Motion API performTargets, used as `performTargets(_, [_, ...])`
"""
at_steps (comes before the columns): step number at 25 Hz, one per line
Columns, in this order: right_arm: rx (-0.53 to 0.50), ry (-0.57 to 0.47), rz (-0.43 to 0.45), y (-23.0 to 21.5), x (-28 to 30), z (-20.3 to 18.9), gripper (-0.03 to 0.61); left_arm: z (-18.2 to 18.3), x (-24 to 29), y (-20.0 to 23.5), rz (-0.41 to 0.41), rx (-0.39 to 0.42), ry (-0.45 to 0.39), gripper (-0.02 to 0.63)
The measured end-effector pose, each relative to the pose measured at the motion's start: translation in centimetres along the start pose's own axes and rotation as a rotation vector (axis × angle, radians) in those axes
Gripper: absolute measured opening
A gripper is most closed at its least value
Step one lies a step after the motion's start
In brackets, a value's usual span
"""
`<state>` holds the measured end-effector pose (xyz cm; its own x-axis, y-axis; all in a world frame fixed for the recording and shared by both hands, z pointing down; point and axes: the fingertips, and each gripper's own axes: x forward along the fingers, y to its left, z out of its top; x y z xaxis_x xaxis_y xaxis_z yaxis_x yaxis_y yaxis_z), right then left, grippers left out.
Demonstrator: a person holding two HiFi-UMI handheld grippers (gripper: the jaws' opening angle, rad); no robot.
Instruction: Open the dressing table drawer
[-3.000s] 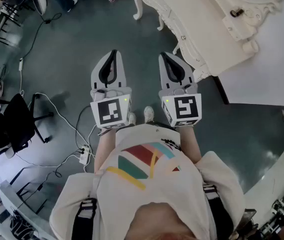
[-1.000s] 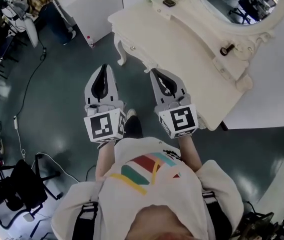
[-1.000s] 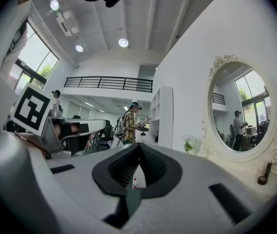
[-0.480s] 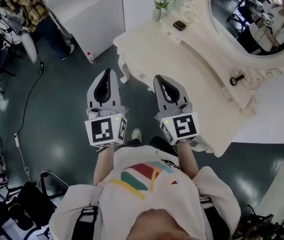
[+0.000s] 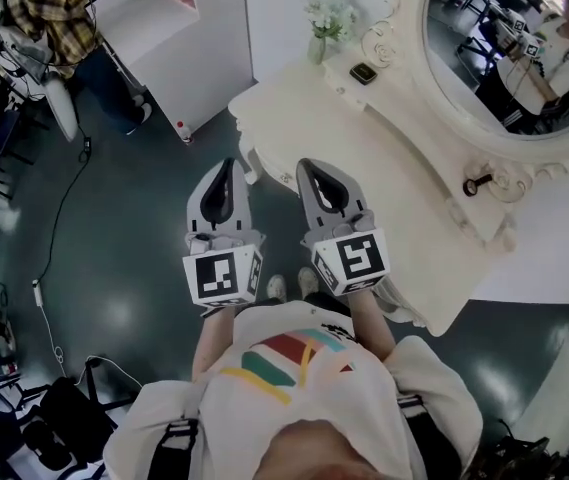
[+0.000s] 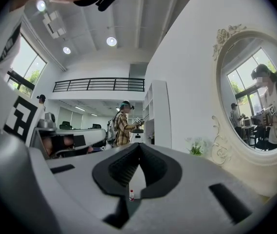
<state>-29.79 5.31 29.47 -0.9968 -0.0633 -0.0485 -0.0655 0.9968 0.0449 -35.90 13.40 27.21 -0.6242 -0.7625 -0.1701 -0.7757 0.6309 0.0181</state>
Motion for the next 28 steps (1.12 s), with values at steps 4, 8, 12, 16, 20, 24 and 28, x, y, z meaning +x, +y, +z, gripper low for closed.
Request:
performTargets(4, [0.005, 0.006, -0.021, -0.4, -0.2, 0.8, 0.000, 0.4, 1.0, -0.6, -0.023, -0.019, 0.017, 0.008])
performTargets(8, [0.010, 0.001, -0.075, -2.9, -0.8, 1.2, 0.000, 0.3, 2.7, -2.7, -0.076, -0.028, 0.024, 0.008])
performTargets(12, [0.028, 0.009, -0.204, -7.3, -3.5, 0.6, 0.000, -0.8, 5.0, -7.0, -0.184, -0.037, 0.057, 0.008])
performTargets(16, [0.040, 0.016, -0.356, -11.2, -7.3, 0.3, 0.000, -1.1, 6.6, -11.6, -0.311, -0.048, 0.066, 0.008])
performTargets(20, [0.057, 0.032, -0.492, -14.9, -11.4, -0.9, 0.000, -1.5, 7.6, -16.8, -0.431, -0.056, 0.059, 0.008])
performTargets(24, [0.071, 0.043, -0.616, -18.2, -15.9, -1.4, 0.000, -1.2, 8.0, -22.0, -0.540, -0.061, 0.036, 0.008])
performTargets(28, [0.077, 0.039, -0.728, -21.1, -20.4, -1.7, 0.000, -1.2, 8.2, -27.2, -0.624, -0.069, 0.024, 0.008])
